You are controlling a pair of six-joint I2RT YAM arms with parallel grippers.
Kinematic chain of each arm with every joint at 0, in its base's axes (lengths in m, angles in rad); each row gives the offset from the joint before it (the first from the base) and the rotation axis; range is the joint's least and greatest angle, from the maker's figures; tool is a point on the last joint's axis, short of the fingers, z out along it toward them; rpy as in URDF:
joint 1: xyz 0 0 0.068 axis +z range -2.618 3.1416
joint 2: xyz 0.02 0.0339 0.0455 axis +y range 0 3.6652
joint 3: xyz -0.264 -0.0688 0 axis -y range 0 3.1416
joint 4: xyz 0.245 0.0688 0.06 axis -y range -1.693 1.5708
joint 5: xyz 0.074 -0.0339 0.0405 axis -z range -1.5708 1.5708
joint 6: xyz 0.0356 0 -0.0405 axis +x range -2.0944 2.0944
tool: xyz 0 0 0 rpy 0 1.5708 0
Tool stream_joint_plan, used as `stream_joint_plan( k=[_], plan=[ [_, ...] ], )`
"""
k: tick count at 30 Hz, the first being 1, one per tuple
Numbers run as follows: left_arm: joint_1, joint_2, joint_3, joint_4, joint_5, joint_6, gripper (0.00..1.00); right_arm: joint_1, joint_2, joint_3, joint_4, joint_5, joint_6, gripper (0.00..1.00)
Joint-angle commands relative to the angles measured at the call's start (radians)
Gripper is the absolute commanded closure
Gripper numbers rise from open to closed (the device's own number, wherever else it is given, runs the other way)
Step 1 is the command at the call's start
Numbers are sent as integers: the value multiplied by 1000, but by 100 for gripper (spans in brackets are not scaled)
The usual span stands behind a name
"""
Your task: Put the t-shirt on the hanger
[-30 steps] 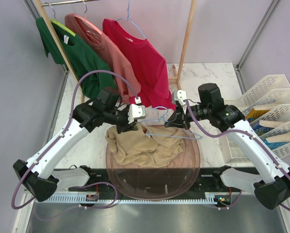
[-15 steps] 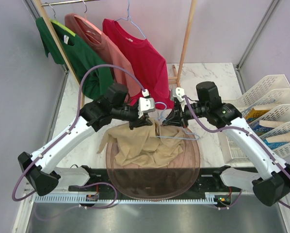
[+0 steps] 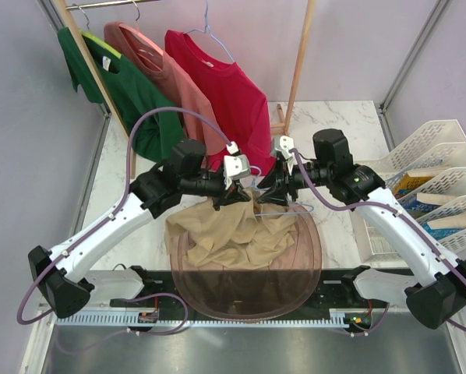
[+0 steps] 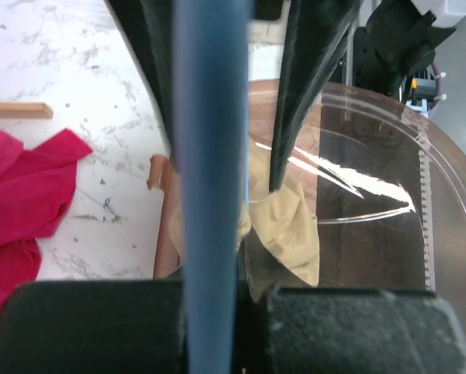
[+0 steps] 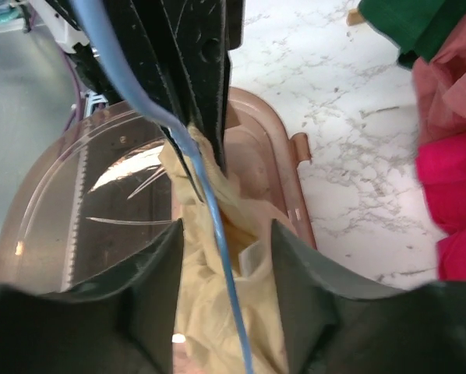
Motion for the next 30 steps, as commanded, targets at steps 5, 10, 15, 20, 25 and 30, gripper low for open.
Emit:
stream_joint_plan(
  k=[5, 10, 15, 20, 25, 30],
  plan=[
    [65, -156, -83, -27, -11, 53, 98, -149, -64, 74, -120, 99, 67, 8],
    [70, -148, -60, 11, -111, -33, 98, -327, -148, 18, -175, 15, 148, 12],
    [75, -118, -32, 40, -199, -127, 98, -328, -330, -73, -239, 100, 0, 44],
    [75, -88, -32, 68, -212, -208, 98, -237, -361, -150, -260, 311, -159, 62],
    [79, -81, -44, 74, -231, -251, 98, -8, -338, -210, -139, 599, -102, 50],
    [127, -70, -38, 75, -260, -291, 98, 220, -257, -214, -71, 777, -117, 46]
  ],
)
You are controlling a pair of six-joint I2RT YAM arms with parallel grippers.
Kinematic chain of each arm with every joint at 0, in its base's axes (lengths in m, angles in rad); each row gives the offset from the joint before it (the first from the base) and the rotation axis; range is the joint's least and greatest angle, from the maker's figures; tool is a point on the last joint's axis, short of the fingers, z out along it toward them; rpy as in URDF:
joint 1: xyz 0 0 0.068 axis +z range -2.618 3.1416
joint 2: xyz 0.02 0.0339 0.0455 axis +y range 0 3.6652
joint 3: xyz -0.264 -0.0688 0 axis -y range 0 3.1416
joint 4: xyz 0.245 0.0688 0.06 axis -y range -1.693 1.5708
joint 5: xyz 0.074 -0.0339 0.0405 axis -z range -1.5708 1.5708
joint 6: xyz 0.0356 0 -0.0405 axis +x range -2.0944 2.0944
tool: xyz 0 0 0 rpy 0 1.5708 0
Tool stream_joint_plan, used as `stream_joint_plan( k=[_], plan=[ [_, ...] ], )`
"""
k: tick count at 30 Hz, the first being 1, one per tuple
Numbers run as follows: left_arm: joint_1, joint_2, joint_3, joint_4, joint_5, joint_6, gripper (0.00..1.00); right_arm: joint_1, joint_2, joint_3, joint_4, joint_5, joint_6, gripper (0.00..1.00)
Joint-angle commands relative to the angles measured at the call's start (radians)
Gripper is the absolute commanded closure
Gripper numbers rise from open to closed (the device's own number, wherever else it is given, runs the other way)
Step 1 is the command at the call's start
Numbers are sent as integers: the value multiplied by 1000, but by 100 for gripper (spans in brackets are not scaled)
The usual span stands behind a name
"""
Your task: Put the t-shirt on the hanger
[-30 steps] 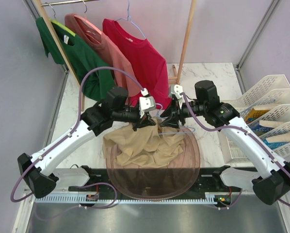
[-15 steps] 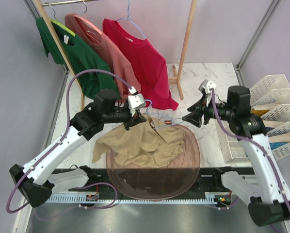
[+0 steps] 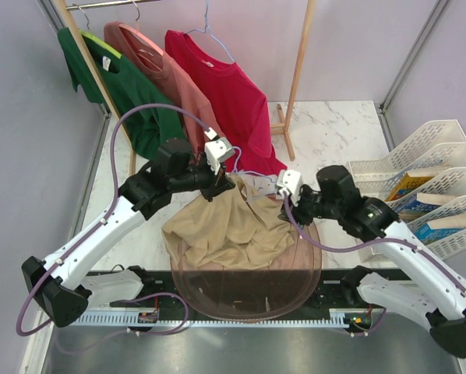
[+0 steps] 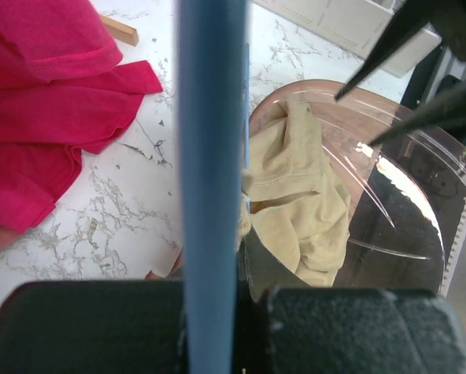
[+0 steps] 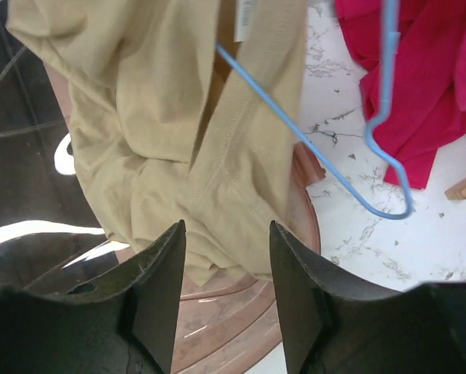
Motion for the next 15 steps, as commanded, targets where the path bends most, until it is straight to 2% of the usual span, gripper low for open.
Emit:
stream_joint_plan(
  k=[1, 6, 15],
  plan=[
    [52, 8, 34, 56, -31, -113, 98, 144, 27, -6, 127, 237, -20, 43],
    [83, 11, 28, 62, -21, -141, 98, 280, 103, -12, 193, 331, -1, 36],
    [89, 8, 25, 58, -5, -136, 98, 375, 208, -42, 299, 453, -16, 33]
  ],
)
